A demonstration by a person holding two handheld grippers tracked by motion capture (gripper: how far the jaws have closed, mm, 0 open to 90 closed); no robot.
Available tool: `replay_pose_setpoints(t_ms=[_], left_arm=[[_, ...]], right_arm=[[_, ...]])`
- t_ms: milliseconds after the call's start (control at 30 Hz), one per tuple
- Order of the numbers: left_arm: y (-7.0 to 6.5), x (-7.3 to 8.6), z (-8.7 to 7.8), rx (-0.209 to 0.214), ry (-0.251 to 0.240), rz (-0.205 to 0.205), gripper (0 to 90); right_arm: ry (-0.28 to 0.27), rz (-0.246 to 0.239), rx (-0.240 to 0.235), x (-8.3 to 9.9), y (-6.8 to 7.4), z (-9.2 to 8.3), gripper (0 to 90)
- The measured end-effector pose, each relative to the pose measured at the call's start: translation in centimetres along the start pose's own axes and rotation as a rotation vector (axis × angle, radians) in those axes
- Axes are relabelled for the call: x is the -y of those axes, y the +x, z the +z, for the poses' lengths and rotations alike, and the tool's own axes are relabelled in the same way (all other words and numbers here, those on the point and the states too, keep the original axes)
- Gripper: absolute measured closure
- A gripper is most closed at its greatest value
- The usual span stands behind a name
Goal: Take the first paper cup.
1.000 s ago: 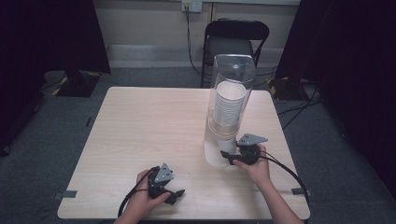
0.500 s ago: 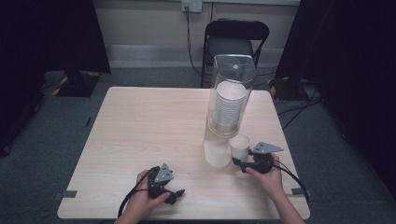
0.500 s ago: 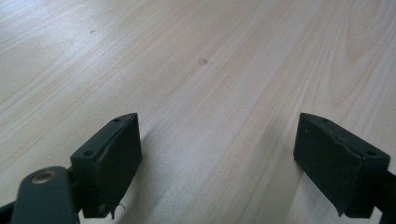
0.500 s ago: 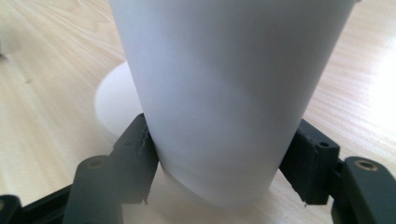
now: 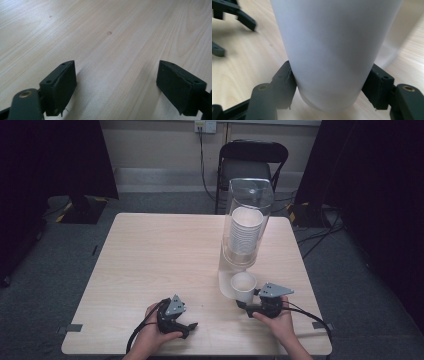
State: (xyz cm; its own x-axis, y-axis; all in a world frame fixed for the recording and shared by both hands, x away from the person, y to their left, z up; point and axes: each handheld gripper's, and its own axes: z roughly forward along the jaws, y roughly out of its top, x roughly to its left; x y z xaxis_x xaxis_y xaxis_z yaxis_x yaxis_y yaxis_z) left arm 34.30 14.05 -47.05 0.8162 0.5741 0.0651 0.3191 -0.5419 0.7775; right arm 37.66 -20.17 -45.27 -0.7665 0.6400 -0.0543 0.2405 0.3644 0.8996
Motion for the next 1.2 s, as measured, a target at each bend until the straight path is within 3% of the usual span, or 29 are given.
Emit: replay_pose_setpoints(t_ms=[133,233,300,333,367,467,633,733,833,1000,1133,1200], left_arm=[[0.3,-0.2,-0.3,0.024,-0.017,-0.023,26.1],[0.5,-0.8,-0.9,0.02,-0.052,-0.035,27.3],[0.7,-1.4,-1.7,0.03,-0.088,-0.073,27.4],[0.7,-1.4,-1.7,0.03,-0.088,-0.073,27.4],[0.9,-2.0,-2.2,0.032,-0.108,-0.086,27.6],[1.2,-3.3,-3.6,0.017,-0.146,-0.101,31.0],[1.6,-5.4,-4.5,0.041,-0.193,-0.144,34.4],[1.7,-6.5,-4.4,0.09,-0.213,-0.191,37.5],[1.5,-7.8,-4.2,0.095,-0.186,-0.183,39.3],[1.4,-9.7,-4.1,0.13,-0.185,-0.227,43.9],[1.4,-10.6,-3.2,0.137,-0.145,-0.246,47.5],[1.3,-10.9,-2.7,0.162,-0.132,-0.27,52.8]], right_arm=[[-0.017,-0.018,-0.034,-0.5,1.0,1.0,34.1],[-0.027,-0.042,-0.053,-0.9,1.6,1.4,34.1],[-0.032,-0.066,-0.058,-1.0,1.9,1.6,34.1],[-0.032,-0.066,-0.058,-1.0,1.9,1.6,34.1],[-0.046,-0.098,-0.067,-1.1,2.2,1.8,34.0],[-0.049,-0.113,-0.072,-1.2,2.3,1.9,34.0],[-0.064,-0.141,-0.102,-1.1,2.8,2.4,34.0],[-0.051,-0.159,-0.11,-1.2,3.1,2.6,34.0],[-0.046,-0.172,-0.112,-1.4,3.5,2.9,34.0],[-0.038,-0.175,-0.13,-1.3,3.6,3.2,33.9],[-0.041,-0.182,-0.142,-1.4,3.6,3.2,33.9],[-0.034,-0.188,-0.155,-1.3,3.7,3.3,33.8]])
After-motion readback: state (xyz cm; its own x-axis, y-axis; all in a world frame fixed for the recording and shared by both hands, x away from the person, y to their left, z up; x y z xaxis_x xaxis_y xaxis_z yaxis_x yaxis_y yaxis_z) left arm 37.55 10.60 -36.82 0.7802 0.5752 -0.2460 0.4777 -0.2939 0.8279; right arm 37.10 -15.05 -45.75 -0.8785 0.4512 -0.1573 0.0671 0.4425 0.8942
